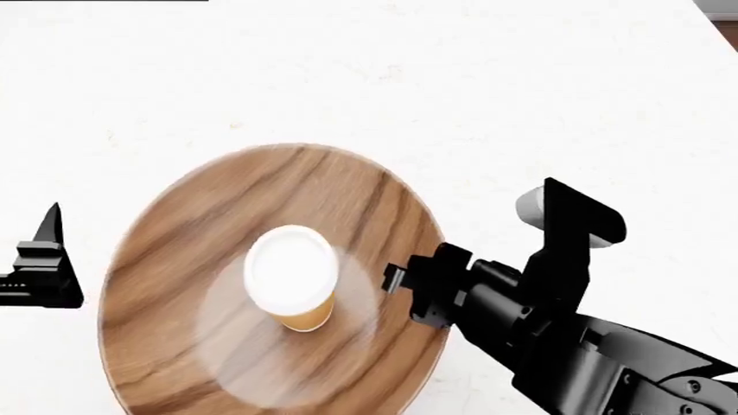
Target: Place the cup inside the bowl on the dining table and move the bowl to any counter.
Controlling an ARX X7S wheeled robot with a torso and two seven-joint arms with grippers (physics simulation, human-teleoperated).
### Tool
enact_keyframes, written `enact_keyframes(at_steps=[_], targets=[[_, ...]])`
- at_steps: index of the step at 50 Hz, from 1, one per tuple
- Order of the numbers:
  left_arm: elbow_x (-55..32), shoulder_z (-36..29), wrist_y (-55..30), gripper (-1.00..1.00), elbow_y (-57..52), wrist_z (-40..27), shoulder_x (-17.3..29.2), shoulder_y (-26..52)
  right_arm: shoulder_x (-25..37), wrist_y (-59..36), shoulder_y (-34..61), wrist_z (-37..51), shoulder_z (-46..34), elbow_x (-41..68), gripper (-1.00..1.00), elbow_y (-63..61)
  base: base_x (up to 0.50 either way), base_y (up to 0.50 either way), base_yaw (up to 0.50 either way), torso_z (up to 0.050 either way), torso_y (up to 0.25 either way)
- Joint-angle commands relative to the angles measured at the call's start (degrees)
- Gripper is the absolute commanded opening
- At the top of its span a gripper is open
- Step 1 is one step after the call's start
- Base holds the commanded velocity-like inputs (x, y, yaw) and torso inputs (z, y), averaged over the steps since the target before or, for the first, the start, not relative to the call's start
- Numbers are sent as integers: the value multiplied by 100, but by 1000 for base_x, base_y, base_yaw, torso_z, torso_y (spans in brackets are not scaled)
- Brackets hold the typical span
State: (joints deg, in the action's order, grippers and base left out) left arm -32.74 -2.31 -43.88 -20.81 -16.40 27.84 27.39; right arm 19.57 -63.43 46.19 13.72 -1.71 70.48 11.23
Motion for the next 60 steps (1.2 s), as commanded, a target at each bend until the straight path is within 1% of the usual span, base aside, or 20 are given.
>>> enact_keyframes(at_steps=[1, 14, 24, 26, 30, 43, 53, 56, 60], targets=[[-74, 209, 175, 100, 280, 296, 237, 13, 57, 147, 45, 252, 418, 290, -100, -157, 0, 0, 0, 0, 0], [-37, 103, 156, 100, 268, 203, 147, 56, 336, 57, -176, 813, 1047, 889, -100, -598, 0, 0, 0, 0, 0], [32, 41, 191, 100, 310, 157, 124, 59, 752, 268, -834, 1010, 1608, 984, -100, -1291, 0, 0, 0, 0, 0], [29, 20, 185, 100, 294, 146, 103, 50, 803, 337, -930, 899, 1683, 969, -100, -1360, 0, 0, 0, 0, 0], [50, 2, 169, 100, 343, 128, 108, 61, 933, 373, -1018, 792, 1695, 871, -100, -1411, 0, 0, 0, 0, 3], [31, 3, 159, 100, 343, 129, 138, 56, 1071, 242, -1200, 1140, 1933, 1213, -100, -1488, -8, 0, 0, 0, 0], [-6, 26, 156, 100, 339, 156, 178, 52, 1102, 303, -1261, 1170, 1985, 1213, -100, -1565, -276, -6, 0, 0, 0], [0, 8, 161, 100, 347, 157, 174, 57, 1097, 348, -1313, 1119, 1994, 1175, -100, -1586, -142, -125, 0, 0, 0], [-1, -2, 156, 100, 337, 143, 169, 52, 1094, 402, -1381, 1091, 2009, 1130, -100, -1630, -44, -500, 0, 0, 0]])
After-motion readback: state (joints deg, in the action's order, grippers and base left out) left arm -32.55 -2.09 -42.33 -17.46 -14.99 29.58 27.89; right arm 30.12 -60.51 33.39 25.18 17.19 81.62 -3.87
